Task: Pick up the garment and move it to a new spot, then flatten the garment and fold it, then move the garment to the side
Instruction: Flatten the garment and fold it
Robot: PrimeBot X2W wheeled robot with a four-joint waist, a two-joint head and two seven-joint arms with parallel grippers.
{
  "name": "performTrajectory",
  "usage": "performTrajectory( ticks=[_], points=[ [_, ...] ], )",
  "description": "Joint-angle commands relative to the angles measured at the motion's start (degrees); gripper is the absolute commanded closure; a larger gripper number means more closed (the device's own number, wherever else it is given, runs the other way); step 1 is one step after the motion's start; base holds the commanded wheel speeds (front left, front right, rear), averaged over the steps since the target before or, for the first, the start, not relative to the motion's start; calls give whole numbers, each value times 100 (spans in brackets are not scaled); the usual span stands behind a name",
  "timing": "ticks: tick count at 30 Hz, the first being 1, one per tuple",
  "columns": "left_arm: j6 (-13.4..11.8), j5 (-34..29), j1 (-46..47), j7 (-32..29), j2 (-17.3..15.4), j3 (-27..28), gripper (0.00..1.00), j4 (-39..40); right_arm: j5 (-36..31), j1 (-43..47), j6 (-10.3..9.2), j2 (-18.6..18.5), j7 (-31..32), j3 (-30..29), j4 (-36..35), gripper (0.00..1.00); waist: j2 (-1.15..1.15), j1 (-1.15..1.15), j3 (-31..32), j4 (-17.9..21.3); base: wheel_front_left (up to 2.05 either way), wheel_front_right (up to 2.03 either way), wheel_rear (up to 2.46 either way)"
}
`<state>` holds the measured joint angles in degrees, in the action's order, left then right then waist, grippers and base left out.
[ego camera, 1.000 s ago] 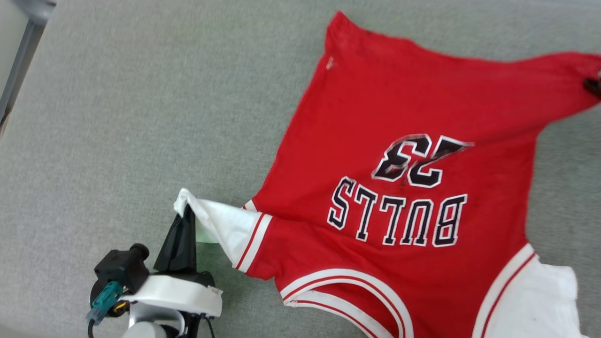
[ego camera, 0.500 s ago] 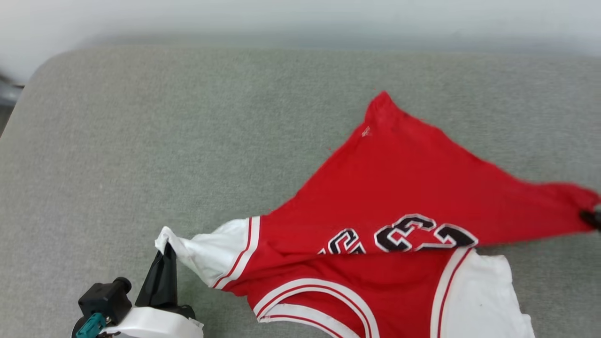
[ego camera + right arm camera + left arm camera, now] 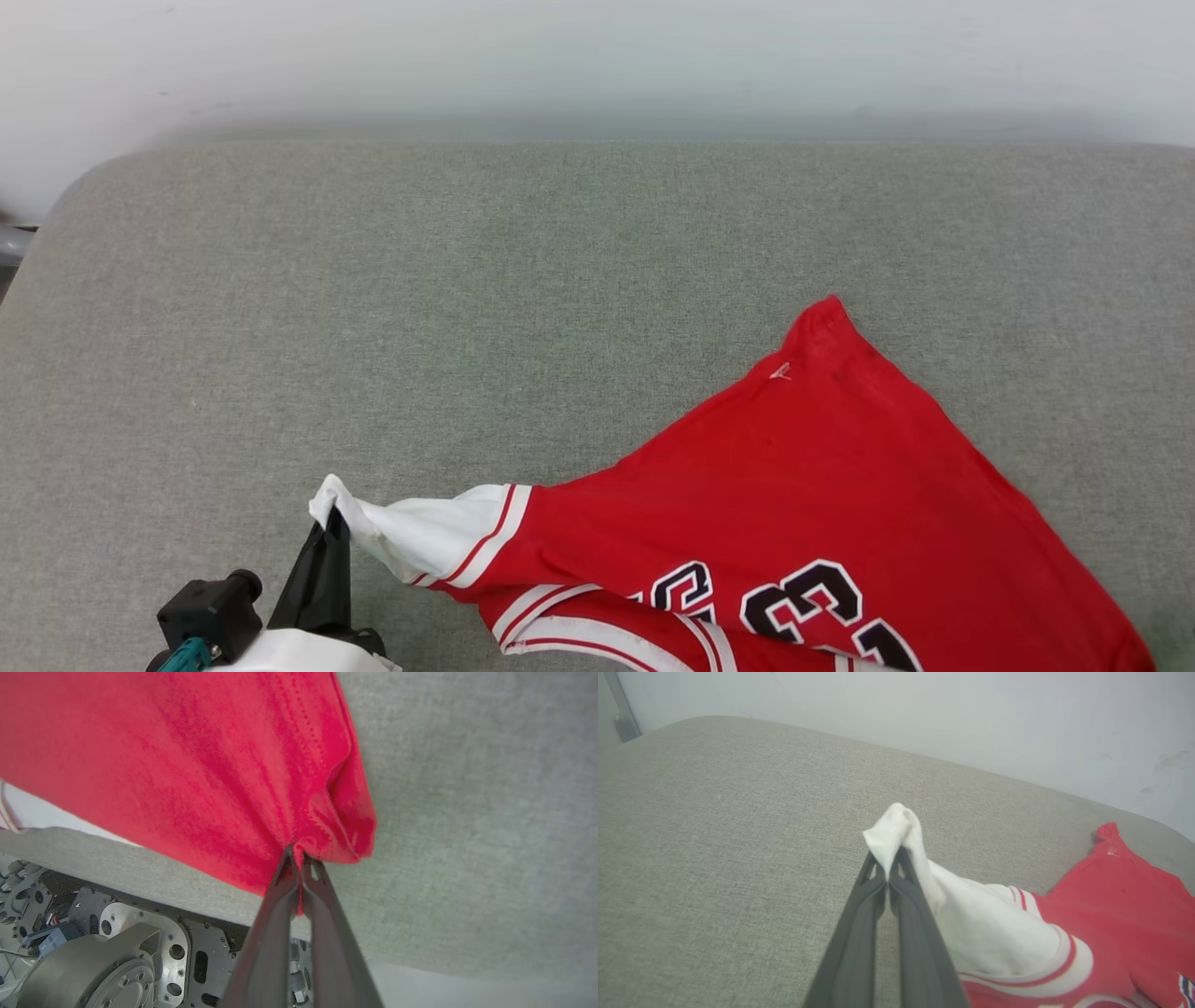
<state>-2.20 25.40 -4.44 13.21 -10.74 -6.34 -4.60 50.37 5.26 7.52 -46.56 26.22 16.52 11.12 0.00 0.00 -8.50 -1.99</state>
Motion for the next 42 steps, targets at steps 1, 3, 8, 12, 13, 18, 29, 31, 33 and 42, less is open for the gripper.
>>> performTrajectory(
  ticks=[1,3,8,12,13,18,29,31,33,42],
  points=[
    [-9,12,-39,-8,-48,11,100,2,-43,241,-6,156,51,-84,26,100,0,0,9,-9,0,0,0],
    [-11,17,-46,-12,-59,1,100,-9,-117,518,-6,355,130,-147,63,100,0,0,19,-18,0,0,0],
    [-31,22,-81,-24,-79,-19,100,-20,-411,751,-8,719,9,-450,76,100,0,0,60,2,0,0,0],
    [-42,12,-97,-41,-89,-47,100,3,-587,657,-8,782,-134,-855,-211,0,0,0,114,25,0,0,0],
    [-41,9,-97,-50,-94,-57,100,13,-626,617,-6,781,-161,-964,-317,0,0,0,122,26,0,0,0],
    [-57,-10,-79,-77,-112,-101,100,74,-859,355,-6,737,-258,-1544,-1009,0,0,0,105,11,0,0,0],
    [-46,-95,265,-78,-74,-269,100,235,-1212,-1292,-6,459,308,-1436,-1992,0,0,0,-281,-222,0,0,0],
    [-29,-107,353,-74,-62,-311,100,250,-1247,-1700,-6,342,527,-1161,-1937,0,0,0,-379,-290,0,0,0],
    [-15,-126,433,-61,-51,-346,100,265,-1195,-2098,-5,278,767,-821,-1838,0,0,0,-473,-358,0,0,0],
    [38,-199,788,20,63,-506,100,249,-1111,-3780,-6,200,1676,772,-1028,0,0,0,-913,-660,0,0,0]
  ],
)
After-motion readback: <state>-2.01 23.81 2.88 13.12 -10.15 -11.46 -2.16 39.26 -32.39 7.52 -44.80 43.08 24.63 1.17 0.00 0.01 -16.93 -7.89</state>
